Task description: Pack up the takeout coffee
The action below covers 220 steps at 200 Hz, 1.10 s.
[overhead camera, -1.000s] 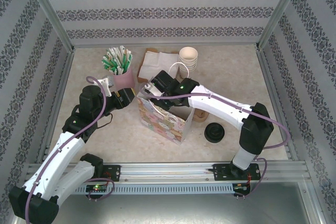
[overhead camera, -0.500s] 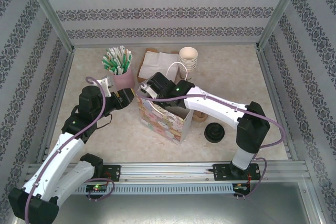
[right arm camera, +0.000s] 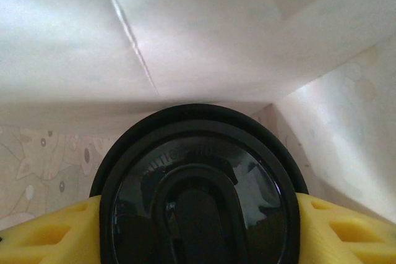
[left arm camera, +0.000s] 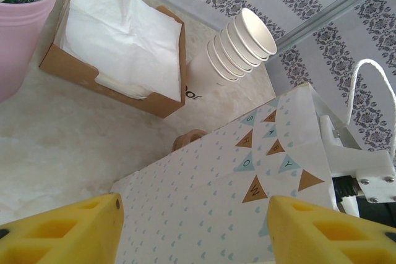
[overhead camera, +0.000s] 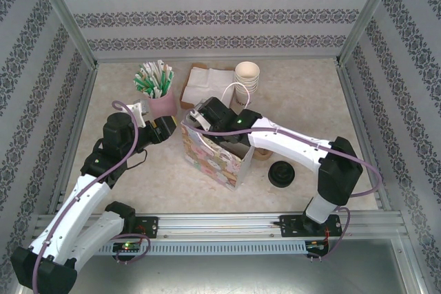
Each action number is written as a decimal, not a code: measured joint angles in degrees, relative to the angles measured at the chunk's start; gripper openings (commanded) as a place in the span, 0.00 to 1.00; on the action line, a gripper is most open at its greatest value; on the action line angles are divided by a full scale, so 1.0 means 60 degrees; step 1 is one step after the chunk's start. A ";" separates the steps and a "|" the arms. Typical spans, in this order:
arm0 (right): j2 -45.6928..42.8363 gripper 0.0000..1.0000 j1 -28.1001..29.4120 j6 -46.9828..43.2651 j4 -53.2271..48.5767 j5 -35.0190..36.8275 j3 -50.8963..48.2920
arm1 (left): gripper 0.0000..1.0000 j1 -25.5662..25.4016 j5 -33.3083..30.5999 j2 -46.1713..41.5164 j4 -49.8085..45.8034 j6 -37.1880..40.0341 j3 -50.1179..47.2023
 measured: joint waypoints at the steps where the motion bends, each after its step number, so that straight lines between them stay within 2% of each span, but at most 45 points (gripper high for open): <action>1: -0.0011 0.52 0.0000 0.0015 0.0007 -0.0004 -0.0015 | 0.63 0.0000 0.0004 0.0000 0.0000 0.0000 0.0000; 66: -0.0288 0.52 -0.0102 0.0637 0.0627 -0.0160 -0.0565 | 0.63 0.0000 0.0106 0.0066 0.0022 -0.0047 -0.0226; 121: -0.0222 0.53 0.0055 0.1075 0.0739 0.0259 -0.0583 | 0.63 0.0000 0.0109 0.0146 0.0033 -0.0051 -0.0342; 157: -0.0262 0.59 0.0229 0.1202 0.0546 0.0576 -0.0415 | 0.63 0.0000 0.0109 0.0146 0.0036 -0.0051 -0.0342; 172: -0.0259 0.68 0.0291 0.1282 0.0273 0.0674 -0.0270 | 0.63 0.0000 0.0109 0.0146 0.0036 -0.0051 -0.0342; 220: -0.0251 0.75 0.0466 0.1643 -0.0707 0.0874 0.0138 | 0.63 0.0000 0.0109 0.0146 0.0040 -0.0091 -0.0342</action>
